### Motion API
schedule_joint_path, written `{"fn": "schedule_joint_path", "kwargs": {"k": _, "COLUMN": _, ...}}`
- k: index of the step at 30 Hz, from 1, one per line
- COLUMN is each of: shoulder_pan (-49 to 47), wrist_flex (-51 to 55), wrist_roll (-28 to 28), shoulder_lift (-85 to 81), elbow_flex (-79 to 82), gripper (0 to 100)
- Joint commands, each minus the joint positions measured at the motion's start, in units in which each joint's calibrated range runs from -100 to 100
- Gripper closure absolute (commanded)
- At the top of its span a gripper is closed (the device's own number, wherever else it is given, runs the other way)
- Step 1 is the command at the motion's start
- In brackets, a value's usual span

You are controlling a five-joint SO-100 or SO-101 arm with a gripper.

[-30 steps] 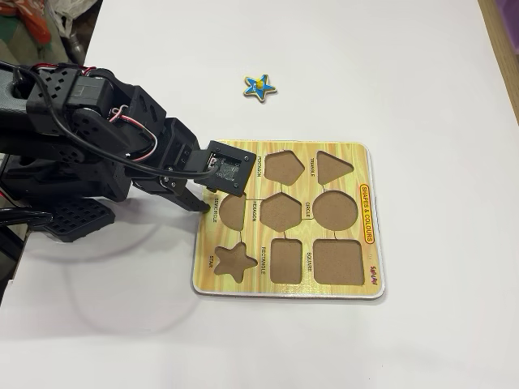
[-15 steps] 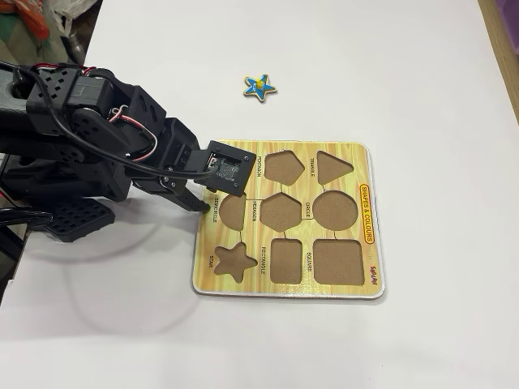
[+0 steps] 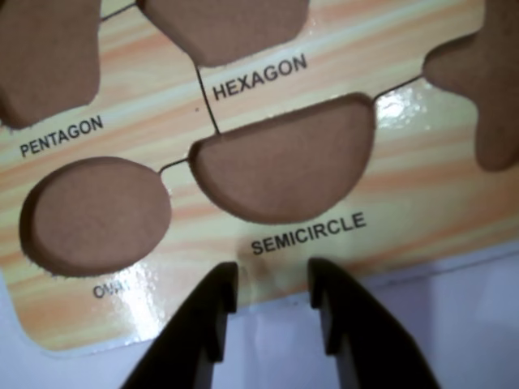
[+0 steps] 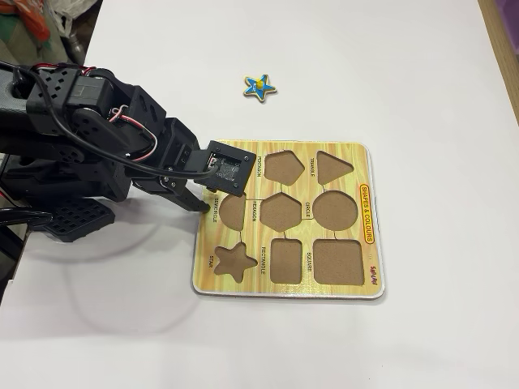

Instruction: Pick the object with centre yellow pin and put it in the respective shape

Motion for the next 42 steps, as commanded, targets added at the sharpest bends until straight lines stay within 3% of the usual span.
{"fn": "schedule_joint_path", "kwargs": {"k": 1, "shoulder_pan": 0.19, "wrist_flex": 1.64, "wrist_roll": -0.26, "shoulder_lift": 1.03, "elbow_flex": 0.9, "gripper": 89}}
{"fn": "schedule_joint_path", "kwargs": {"k": 14, "shoulder_pan": 0.0, "wrist_flex": 1.03, "wrist_roll": 0.06, "shoulder_lift": 1.95, "elbow_flex": 0.09, "gripper": 89}}
{"fn": "schedule_joint_path", "kwargs": {"k": 33, "shoulder_pan": -0.88, "wrist_flex": 2.07, "wrist_roll": 0.22, "shoulder_lift": 28.81, "elbow_flex": -29.5, "gripper": 89}}
{"fn": "schedule_joint_path", "kwargs": {"k": 42, "shoulder_pan": -14.94, "wrist_flex": 7.95, "wrist_roll": -0.26, "shoulder_lift": 39.94, "elbow_flex": -45.95, "gripper": 89}}
